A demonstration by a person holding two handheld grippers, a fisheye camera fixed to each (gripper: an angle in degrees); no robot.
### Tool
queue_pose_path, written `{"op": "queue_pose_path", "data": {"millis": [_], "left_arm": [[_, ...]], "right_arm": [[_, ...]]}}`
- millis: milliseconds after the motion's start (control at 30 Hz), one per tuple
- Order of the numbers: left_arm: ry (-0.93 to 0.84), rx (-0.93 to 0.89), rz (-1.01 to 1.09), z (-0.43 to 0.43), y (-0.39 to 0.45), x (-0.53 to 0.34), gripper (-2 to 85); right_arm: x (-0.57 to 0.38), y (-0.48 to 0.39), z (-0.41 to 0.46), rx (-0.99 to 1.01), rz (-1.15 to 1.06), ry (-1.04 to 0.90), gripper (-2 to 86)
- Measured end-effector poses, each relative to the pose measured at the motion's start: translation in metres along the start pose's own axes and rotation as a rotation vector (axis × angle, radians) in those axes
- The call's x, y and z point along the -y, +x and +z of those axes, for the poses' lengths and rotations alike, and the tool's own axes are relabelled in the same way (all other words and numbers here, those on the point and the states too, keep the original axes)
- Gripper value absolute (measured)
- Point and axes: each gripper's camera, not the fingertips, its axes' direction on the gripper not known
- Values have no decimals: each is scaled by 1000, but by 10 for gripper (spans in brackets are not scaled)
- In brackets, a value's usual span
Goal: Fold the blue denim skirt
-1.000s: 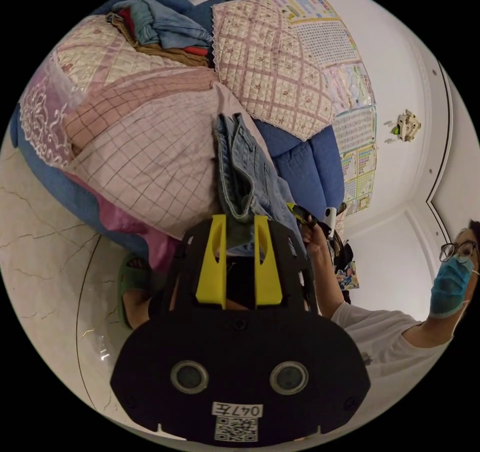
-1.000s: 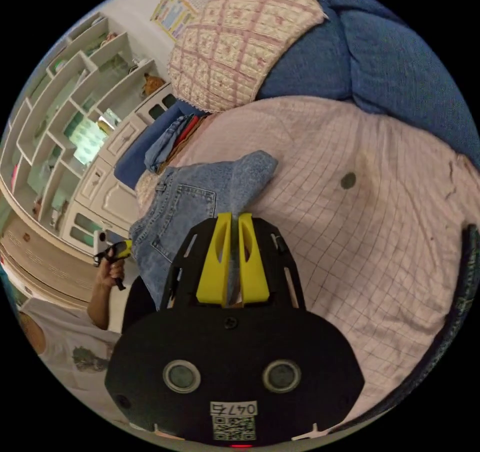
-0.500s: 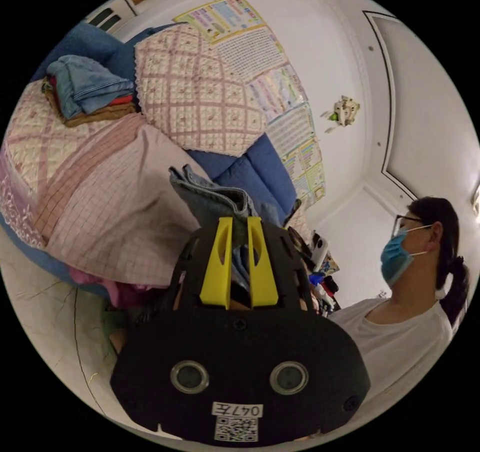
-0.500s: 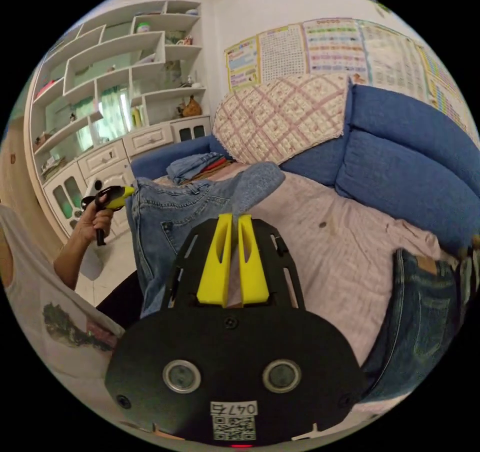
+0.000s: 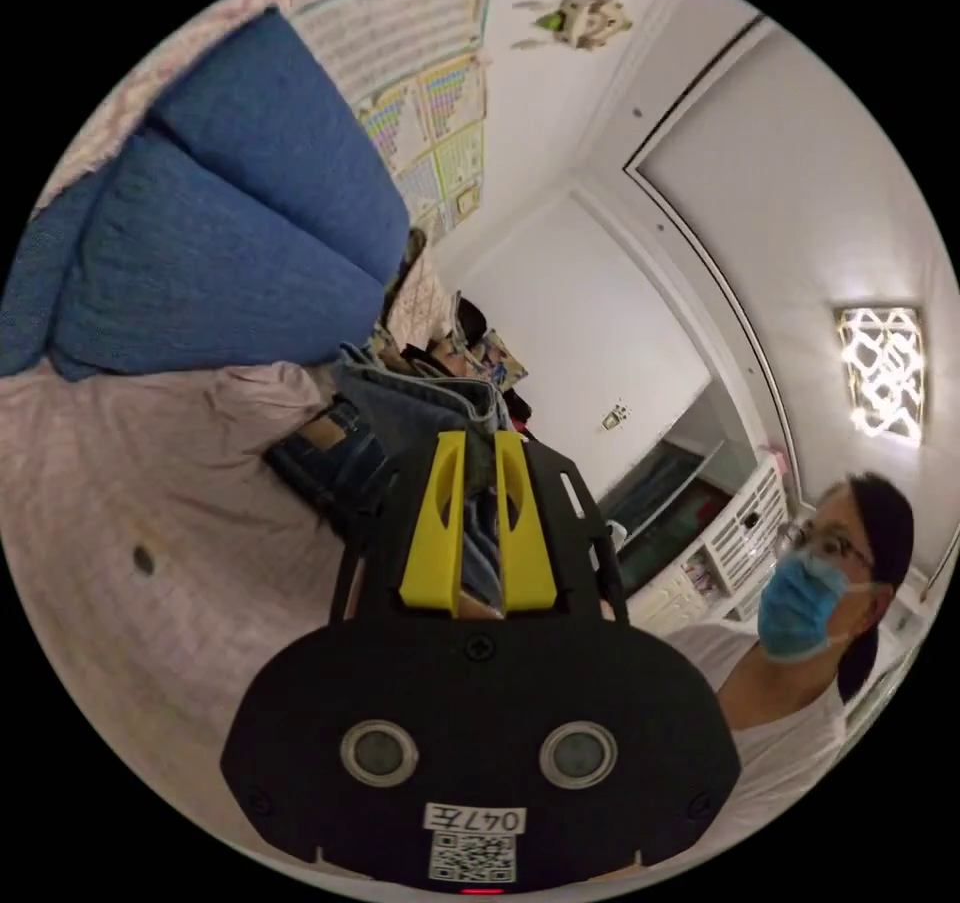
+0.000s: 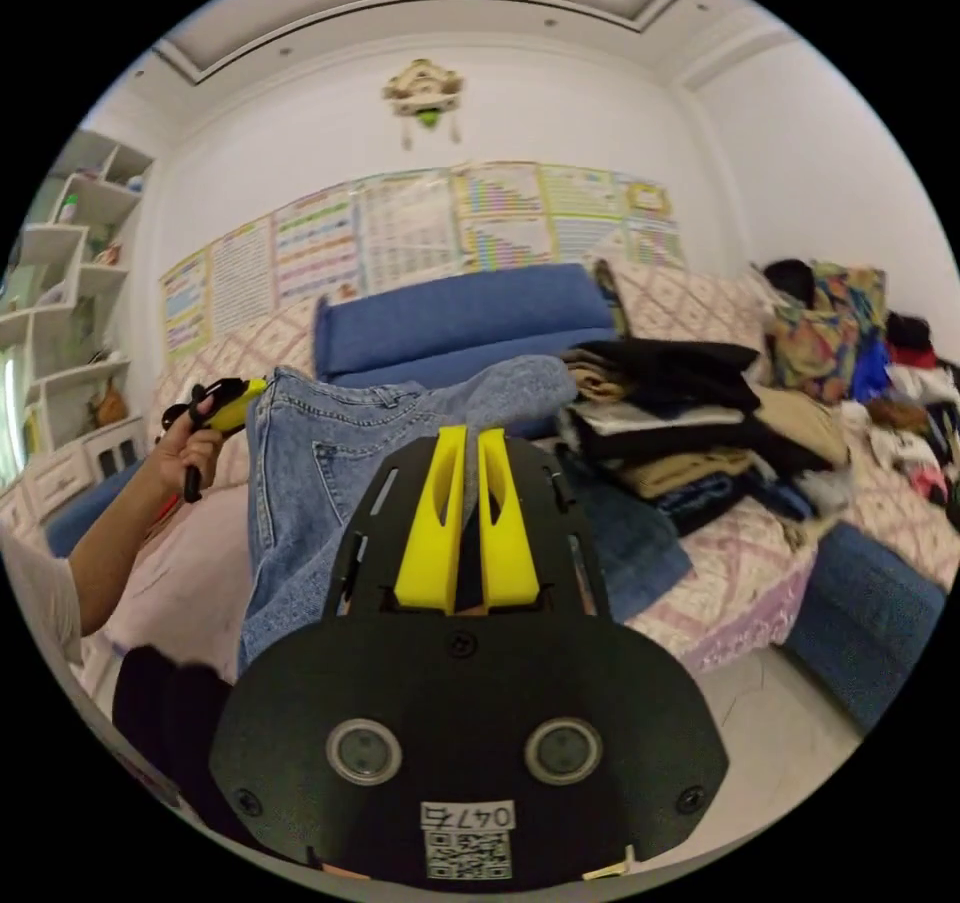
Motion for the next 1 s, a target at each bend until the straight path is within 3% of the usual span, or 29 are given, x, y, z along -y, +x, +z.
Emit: {"op": "queue_pose_path", "data": {"millis": [100, 267, 433, 500, 567, 633, 733, 867, 1000], "left_arm": [[-81, 150, -189, 141, -95, -1, 21], [-126, 178, -105, 207, -111, -93, -6], [-129, 574, 164, 168, -16, -195, -10], [-124, 778, 261, 144, 30, -245, -10], [-112, 871, 287, 127, 51, -278, -10], [-95, 906, 268, 108, 59, -305, -10], [-41, 905, 198, 75, 59, -338, -10], [36, 903, 167, 39, 66, -358, -10], [49, 977, 163, 1, 81, -357, -10]], "right_arm": [[-43, 95, 23, -110, 248, -135, -5], [-113, 188, 11, -43, 419, -185, -3], [-121, 230, -11, -44, 416, -183, 25], [-105, 241, -26, -121, 391, -106, 43], [-86, 238, -32, -143, 324, -45, 27], [-63, 228, -25, -131, 207, -35, 1], [-32, 219, 13, -173, 97, -177, -7], [-66, 238, 112, -319, 29, -502, -9], [-42, 223, 111, -331, 81, -479, -10]]}}
